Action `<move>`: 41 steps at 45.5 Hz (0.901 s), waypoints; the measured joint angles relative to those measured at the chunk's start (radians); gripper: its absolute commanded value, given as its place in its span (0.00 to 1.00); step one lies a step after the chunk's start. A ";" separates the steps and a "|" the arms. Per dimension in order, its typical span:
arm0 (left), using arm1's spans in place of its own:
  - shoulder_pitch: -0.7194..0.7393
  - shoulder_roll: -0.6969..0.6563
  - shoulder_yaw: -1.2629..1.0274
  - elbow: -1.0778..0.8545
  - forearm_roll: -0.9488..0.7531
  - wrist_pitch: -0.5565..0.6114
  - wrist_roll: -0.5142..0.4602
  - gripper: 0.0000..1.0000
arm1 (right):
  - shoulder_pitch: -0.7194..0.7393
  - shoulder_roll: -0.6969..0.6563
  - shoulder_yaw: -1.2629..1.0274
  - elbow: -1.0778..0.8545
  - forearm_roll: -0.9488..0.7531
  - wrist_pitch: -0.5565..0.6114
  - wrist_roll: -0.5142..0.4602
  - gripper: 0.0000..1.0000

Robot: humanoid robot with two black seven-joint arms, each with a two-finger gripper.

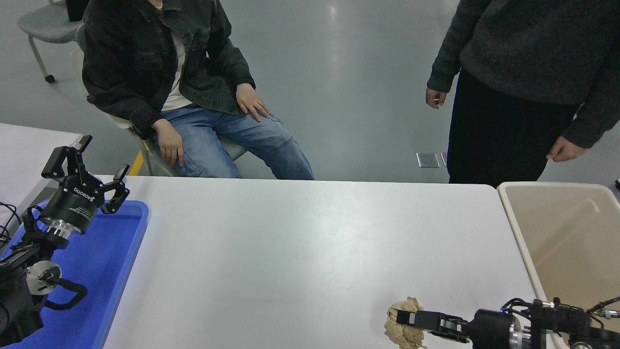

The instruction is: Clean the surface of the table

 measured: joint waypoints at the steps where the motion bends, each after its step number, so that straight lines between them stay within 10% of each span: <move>1: 0.000 0.000 0.000 0.000 0.000 0.000 0.000 1.00 | 0.001 -0.005 0.005 0.001 0.004 0.004 0.001 0.00; 41: 0.000 -0.001 0.000 0.000 0.000 0.001 0.000 1.00 | 0.044 -0.182 0.266 -0.002 0.206 0.182 0.021 0.00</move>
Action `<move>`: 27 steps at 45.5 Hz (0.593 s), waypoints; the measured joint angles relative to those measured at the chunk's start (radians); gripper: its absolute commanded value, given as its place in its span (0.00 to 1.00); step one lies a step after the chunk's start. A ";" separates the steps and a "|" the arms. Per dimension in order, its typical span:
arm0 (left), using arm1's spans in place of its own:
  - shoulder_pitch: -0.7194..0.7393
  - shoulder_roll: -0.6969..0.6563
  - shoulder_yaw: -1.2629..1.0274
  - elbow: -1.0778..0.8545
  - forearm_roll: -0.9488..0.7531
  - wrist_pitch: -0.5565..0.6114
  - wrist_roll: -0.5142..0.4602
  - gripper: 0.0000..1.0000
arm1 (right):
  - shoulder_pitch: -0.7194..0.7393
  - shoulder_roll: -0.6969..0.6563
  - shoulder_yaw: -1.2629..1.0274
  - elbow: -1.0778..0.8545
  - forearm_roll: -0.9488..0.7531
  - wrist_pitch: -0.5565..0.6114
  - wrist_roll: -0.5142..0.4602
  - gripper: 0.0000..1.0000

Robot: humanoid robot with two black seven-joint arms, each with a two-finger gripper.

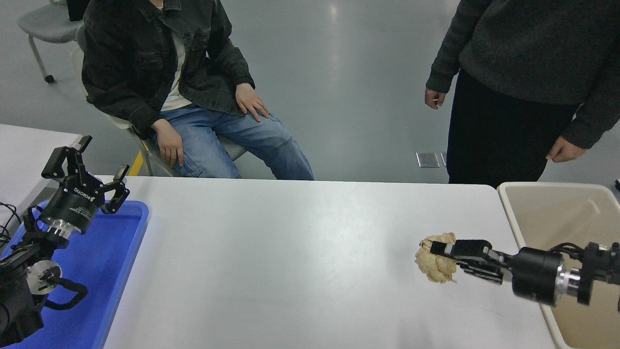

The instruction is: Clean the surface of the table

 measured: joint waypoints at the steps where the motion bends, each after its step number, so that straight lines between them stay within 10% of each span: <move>1: 0.000 0.000 0.000 0.000 0.000 0.000 0.000 1.00 | 0.005 -0.005 0.006 0.000 0.009 0.005 0.000 0.00; 27: 0.000 0.000 0.000 0.000 0.000 0.000 0.000 1.00 | 0.087 -0.066 0.049 -0.014 0.114 0.062 0.000 0.00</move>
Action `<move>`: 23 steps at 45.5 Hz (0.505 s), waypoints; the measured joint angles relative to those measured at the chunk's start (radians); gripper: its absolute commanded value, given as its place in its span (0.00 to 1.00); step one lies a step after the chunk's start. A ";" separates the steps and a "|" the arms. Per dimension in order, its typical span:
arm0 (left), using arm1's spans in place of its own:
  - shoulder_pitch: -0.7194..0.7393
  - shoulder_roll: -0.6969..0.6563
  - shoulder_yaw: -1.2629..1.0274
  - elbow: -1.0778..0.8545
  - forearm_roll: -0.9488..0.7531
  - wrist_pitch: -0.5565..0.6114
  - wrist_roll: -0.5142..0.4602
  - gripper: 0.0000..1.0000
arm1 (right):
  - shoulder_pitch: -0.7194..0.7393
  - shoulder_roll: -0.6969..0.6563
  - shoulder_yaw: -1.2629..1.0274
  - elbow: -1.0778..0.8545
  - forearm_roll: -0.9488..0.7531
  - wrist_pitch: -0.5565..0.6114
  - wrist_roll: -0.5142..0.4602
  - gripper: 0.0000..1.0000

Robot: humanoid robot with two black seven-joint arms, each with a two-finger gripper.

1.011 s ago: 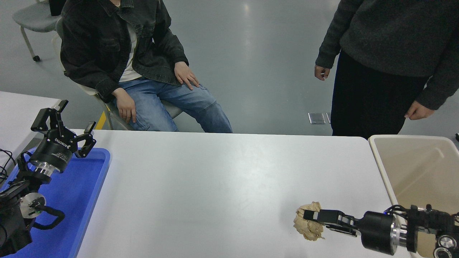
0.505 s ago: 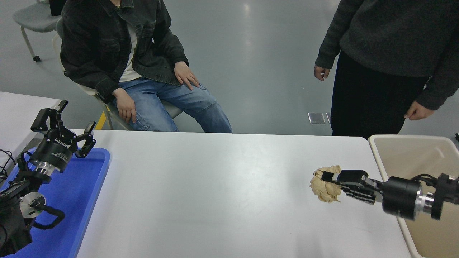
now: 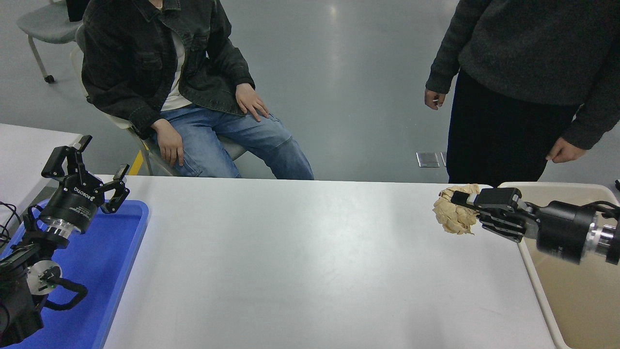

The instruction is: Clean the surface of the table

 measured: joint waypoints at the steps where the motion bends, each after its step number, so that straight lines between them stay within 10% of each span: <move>1: 0.000 0.000 0.000 0.000 0.000 0.000 0.000 1.00 | 0.001 -0.001 0.000 0.000 0.002 0.001 0.000 0.00; 23: 0.000 0.000 0.000 0.000 0.000 -0.001 0.000 1.00 | 0.041 -0.002 0.004 -0.139 0.023 0.000 -0.008 0.01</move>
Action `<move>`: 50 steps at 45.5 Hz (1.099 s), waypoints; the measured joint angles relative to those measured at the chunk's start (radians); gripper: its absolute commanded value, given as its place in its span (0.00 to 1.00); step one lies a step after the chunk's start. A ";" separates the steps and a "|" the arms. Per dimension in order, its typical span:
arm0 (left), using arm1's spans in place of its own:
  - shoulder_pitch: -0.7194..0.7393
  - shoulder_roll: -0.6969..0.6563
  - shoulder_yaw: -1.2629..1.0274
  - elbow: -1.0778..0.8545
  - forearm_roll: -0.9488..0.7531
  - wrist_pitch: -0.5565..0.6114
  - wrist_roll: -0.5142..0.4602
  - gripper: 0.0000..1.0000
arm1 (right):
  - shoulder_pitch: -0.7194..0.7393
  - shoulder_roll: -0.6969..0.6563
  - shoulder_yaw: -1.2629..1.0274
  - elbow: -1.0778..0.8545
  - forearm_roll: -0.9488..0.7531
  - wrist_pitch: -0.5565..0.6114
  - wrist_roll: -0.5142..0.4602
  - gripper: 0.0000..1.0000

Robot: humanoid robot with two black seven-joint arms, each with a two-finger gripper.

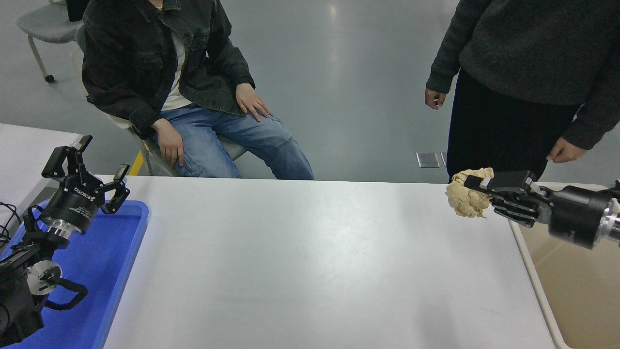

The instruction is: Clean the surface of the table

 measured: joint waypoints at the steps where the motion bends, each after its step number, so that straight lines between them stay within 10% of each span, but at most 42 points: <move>1: 0.000 0.000 0.000 0.000 0.000 0.000 0.000 1.00 | 0.004 0.001 0.000 -0.016 0.001 0.000 -0.001 0.01; 50: 0.000 0.001 0.000 0.000 0.000 0.001 0.000 1.00 | 0.009 0.409 -0.268 -1.050 0.005 -0.215 -0.011 0.01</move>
